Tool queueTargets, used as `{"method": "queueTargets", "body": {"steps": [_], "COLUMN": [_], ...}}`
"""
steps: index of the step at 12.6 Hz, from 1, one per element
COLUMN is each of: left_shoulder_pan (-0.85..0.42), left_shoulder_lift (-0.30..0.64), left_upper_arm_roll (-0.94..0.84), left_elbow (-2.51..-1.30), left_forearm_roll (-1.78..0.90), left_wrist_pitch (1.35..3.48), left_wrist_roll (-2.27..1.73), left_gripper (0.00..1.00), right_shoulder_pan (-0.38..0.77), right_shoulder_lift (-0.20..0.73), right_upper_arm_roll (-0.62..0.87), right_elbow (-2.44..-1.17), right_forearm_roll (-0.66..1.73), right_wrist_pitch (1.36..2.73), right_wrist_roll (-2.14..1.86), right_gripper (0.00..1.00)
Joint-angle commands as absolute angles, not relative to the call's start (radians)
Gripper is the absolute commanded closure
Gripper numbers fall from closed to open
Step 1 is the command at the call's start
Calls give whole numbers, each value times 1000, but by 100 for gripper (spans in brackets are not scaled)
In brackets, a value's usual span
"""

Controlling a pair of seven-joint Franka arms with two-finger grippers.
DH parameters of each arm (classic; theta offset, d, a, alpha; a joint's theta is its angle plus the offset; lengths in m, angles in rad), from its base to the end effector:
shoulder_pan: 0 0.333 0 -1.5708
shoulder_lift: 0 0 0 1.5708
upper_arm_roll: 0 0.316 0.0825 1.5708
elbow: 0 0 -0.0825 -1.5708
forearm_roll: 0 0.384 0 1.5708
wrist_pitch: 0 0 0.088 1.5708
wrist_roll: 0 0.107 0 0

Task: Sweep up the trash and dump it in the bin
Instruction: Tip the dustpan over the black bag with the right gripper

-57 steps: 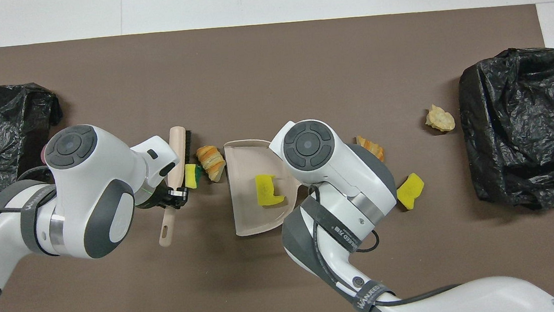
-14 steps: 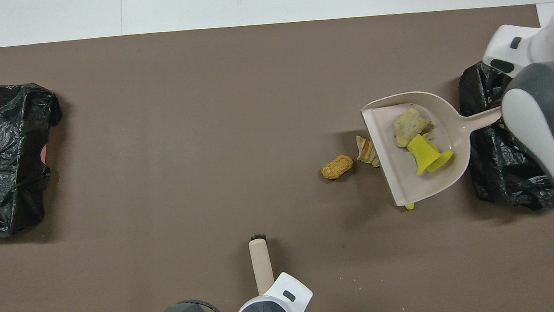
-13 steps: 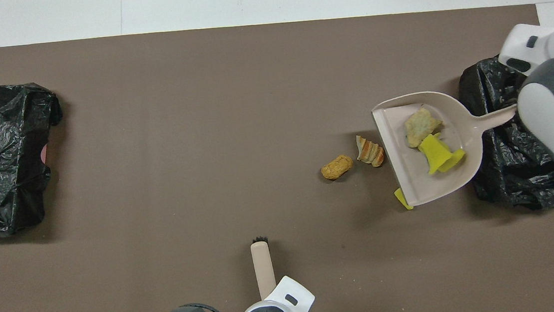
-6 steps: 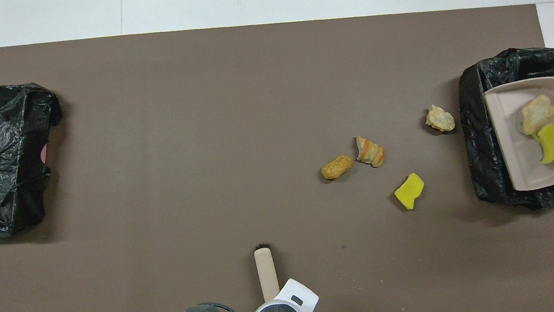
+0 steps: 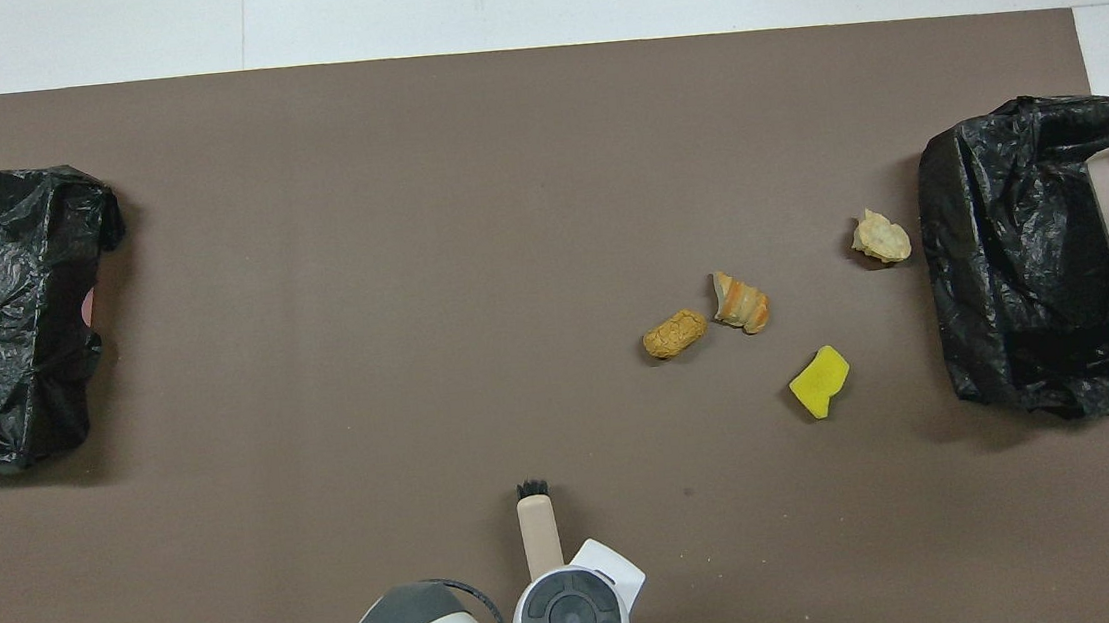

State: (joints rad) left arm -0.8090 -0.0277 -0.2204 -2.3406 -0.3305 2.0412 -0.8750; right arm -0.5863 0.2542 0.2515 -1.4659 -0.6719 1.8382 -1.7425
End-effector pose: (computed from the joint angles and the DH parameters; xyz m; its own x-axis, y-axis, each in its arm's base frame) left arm 0.2271 -0.4125 0.3275 0.9307 0.0483 -0.3625 0.0245 -0.9972 -0.0701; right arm 0.5926 -0.2797 0.5653 0.0222 0.8205 -0.5712 0.9990 -0.0404 -0.0191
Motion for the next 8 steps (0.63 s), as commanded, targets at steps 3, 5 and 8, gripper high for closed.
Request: {"method": "queueTargets", "body": {"steps": [3, 5, 8], "left_shoulder_pan": [-717, -692, -677], "left_shoulder_lift": [-15, 17, 64], "left_upper_arm_roll": [-219, -221, -221], "left_elbow": [-2296, -2293, -2247], "left_forearm_roll": [-463, -472, -472], "left_wrist_pitch": [1938, 1925, 1858], "left_wrist_roll": [-756, -736, -674], "left_gripper": [100, 100, 100], "right_shoulder_pan": [-480, -457, -460], "right_shoulder_lift": [223, 222, 190], "right_upper_arm_roll": [255, 255, 255], "right_elbow": [-1515, -1511, -1506], "right_forearm_roll": [-922, -968, -942], "right_wrist_pitch": [1803, 1766, 1756], "right_wrist_roll": [-1534, -1529, -1543], "right_gripper": [100, 100, 100]}}
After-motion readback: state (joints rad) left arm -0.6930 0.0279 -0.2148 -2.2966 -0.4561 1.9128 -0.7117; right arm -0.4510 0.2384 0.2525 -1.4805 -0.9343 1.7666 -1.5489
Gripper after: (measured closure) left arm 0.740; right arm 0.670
